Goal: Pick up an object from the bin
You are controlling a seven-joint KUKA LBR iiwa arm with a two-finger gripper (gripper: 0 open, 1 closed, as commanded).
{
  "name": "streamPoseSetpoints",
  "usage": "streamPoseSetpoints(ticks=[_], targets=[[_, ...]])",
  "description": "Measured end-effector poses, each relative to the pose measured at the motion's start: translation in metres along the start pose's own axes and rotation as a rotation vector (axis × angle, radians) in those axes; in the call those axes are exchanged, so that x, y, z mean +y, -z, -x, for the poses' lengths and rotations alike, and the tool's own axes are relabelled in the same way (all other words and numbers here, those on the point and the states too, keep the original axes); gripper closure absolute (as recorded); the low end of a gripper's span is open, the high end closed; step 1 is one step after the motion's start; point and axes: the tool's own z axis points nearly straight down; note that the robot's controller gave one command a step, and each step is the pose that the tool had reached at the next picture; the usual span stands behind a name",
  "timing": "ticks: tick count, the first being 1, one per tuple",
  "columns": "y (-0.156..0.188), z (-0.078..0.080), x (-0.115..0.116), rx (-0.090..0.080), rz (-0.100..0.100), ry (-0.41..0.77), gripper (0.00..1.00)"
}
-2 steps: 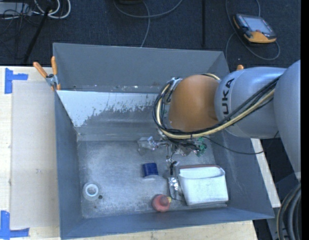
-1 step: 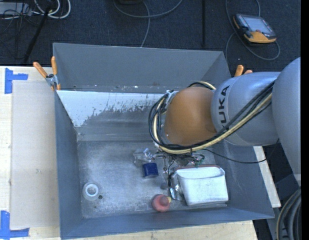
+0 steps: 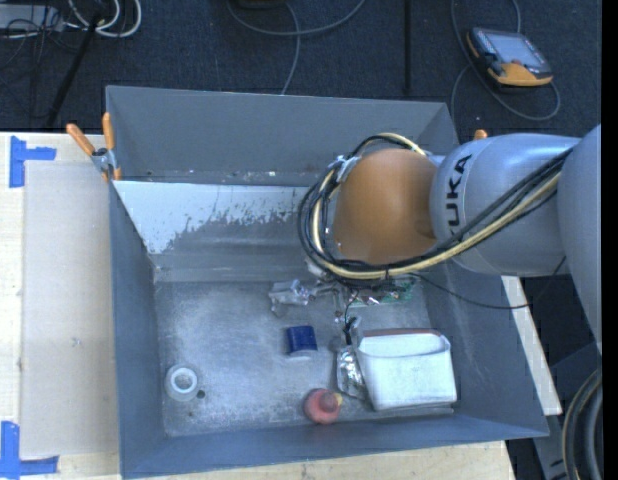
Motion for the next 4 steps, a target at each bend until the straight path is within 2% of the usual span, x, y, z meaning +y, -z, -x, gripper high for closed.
streamPoseSetpoints(ticks=[1,2,3,4], targets=[[-0.001,-0.010,0.055,0.008,0.005,-0.030,0.00],[0.000,-0.001,0.003,0.003,-0.004,-0.249,0.00],[-0.001,-0.027,0.056,0.008,0.002,-0.245,0.00],[0.001,-0.012,0.011,0.002,-0.005,-0.264,0.00]])
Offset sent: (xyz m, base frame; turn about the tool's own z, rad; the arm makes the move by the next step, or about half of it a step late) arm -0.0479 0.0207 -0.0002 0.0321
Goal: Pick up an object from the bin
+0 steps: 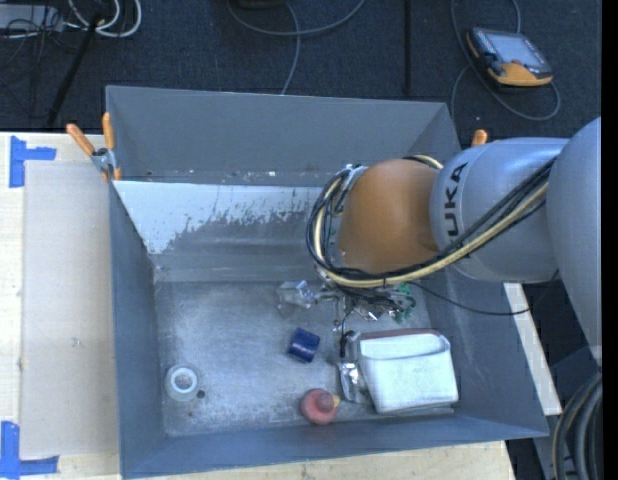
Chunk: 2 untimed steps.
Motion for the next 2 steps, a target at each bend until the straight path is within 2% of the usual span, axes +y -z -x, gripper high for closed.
streamPoseSetpoints(ticks=[1,2], targets=[[-0.0018,-0.0138,0.0319,0.007,0.006,-0.034,0.00],[-0.0015,-0.0130,0.0308,0.005,0.004,-0.033,1.00]])
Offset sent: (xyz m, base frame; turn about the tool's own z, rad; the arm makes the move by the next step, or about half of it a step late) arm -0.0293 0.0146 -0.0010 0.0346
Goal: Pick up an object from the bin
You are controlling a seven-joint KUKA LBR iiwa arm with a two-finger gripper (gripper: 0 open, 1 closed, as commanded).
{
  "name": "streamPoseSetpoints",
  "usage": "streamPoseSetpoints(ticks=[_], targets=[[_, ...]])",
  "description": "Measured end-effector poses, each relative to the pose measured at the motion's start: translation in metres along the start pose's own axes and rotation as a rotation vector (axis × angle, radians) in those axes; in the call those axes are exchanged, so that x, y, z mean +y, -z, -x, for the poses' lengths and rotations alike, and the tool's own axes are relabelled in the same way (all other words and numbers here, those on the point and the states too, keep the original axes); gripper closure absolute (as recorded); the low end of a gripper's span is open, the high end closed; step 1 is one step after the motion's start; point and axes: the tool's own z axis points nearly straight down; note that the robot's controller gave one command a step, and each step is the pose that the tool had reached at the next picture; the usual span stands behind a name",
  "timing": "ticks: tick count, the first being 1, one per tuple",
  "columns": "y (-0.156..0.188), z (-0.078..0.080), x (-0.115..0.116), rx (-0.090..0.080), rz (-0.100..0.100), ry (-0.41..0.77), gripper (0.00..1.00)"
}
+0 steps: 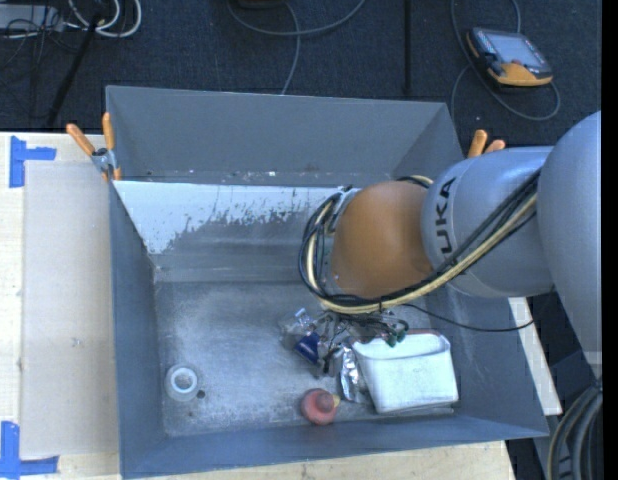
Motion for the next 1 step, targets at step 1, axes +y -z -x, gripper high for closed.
streamPoseSetpoints(ticks=[1], targets=[[0.0995,-0.0018,-0.0205,-0.008,-0.006,0.010,1.00]])
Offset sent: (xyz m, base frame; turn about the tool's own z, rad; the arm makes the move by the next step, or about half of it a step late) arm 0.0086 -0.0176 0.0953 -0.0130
